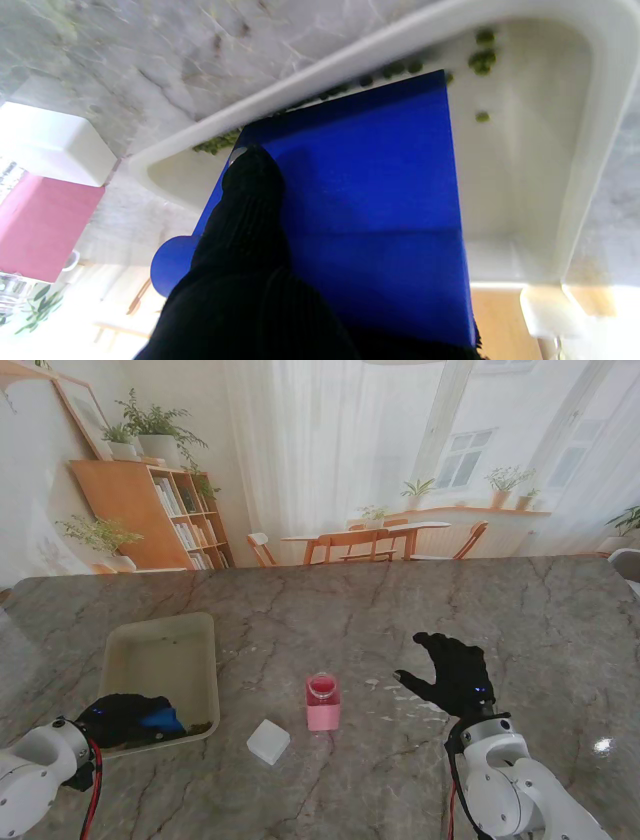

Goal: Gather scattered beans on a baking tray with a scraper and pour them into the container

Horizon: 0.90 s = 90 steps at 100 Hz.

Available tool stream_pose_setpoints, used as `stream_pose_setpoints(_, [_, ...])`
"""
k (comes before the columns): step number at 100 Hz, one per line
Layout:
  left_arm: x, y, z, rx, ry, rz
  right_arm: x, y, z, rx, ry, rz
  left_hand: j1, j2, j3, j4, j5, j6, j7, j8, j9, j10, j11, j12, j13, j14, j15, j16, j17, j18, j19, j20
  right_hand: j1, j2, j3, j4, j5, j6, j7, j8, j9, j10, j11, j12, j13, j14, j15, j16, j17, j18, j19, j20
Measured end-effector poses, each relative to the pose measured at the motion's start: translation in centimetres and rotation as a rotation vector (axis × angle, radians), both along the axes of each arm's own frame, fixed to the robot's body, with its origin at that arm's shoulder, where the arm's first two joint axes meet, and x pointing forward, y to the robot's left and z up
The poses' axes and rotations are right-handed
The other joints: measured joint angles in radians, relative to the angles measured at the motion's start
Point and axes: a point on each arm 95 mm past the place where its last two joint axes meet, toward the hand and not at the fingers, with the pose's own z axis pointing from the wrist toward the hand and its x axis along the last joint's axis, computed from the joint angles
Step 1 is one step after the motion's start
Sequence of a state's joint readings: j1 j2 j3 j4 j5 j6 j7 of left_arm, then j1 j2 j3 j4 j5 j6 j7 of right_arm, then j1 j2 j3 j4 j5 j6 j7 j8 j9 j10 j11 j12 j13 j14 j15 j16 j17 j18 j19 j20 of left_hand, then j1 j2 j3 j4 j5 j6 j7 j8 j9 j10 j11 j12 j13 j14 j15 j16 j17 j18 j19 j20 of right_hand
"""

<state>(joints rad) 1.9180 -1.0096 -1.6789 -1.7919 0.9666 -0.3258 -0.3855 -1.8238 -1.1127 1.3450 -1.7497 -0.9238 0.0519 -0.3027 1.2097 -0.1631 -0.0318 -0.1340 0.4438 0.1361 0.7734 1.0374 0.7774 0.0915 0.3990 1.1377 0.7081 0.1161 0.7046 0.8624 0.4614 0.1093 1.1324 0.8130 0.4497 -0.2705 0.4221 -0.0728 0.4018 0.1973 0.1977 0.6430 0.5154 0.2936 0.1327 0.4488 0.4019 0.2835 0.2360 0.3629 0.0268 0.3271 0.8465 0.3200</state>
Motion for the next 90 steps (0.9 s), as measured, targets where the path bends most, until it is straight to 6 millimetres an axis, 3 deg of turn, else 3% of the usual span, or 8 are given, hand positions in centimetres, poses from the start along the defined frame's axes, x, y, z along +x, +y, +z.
stream_pose_setpoints(18, [0.7, 0.3, -0.1, 0.004, -0.098, -0.006, 0.0, 0.1, 0.0, 0.000, 0.003, 0.002, 0.000, 0.000, 0.003, 0.000, -0.001, 0.000, 0.000, 0.012, -0.001, 0.000, 0.001, 0.000, 0.000, 0.000, 0.002, 0.004, 0.003, -0.011, 0.000, 0.000, 0.000, 0.000, 0.000, 0.000, 0.000, 0.000, 0.000, 0.000, 0.000, 0.000, 0.000, 0.000, 0.000, 0.000, 0.000, 0.000, 0.000, 0.000, 0.000, 0.000])
stream_pose_setpoints(39, [2.9, 0.4, 0.3, -0.004, -0.173, 0.000, 0.0, 0.1, 0.0, 0.000, 0.005, 0.003, 0.000, 0.002, 0.006, 0.000, -0.002, 0.003, 0.000, 0.014, -0.020, 0.000, 0.002, 0.000, 0.000, -0.009, 0.002, 0.004, 0.007, -0.020, -0.009, 0.000, 0.000, 0.000, 0.000, 0.000, 0.000, 0.000, 0.000, 0.000, 0.000, 0.000, 0.000, 0.000, 0.000, 0.000, 0.000, 0.000, 0.000, 0.000, 0.000, 0.000])
stream_pose_setpoints(65, [5.5, -0.2, 2.5, -0.039, -0.239, 0.007, 0.0, 0.1, 0.0, 0.000, 0.005, 0.002, 0.000, 0.003, 0.012, 0.000, -0.003, 0.006, 0.001, 0.015, -0.021, 0.000, 0.013, -0.003, 0.000, -0.010, 0.002, -0.003, 0.007, -0.021, -0.011, 0.000, 0.000, 0.000, 0.000, 0.000, 0.000, 0.000, 0.000, 0.000, 0.000, 0.000, 0.000, 0.000, 0.000, 0.000, 0.000, 0.000, 0.000, 0.000, 0.000, 0.000])
stream_pose_setpoints(90, [6.5, -0.8, 5.3, -0.054, -0.302, -0.010, 0.0, 0.0, 0.1, -0.001, 0.003, -0.002, 0.000, 0.003, 0.012, 0.000, -0.003, 0.006, 0.002, 0.015, -0.022, 0.000, 0.026, -0.011, 0.000, -0.011, 0.002, -0.003, 0.009, -0.022, -0.011, 0.000, 0.000, 0.000, 0.000, 0.000, 0.000, 0.000, 0.000, 0.000, 0.000, 0.000, 0.000, 0.000, 0.000, 0.000, 0.000, 0.000, 0.000, 0.000, 0.000, 0.000])
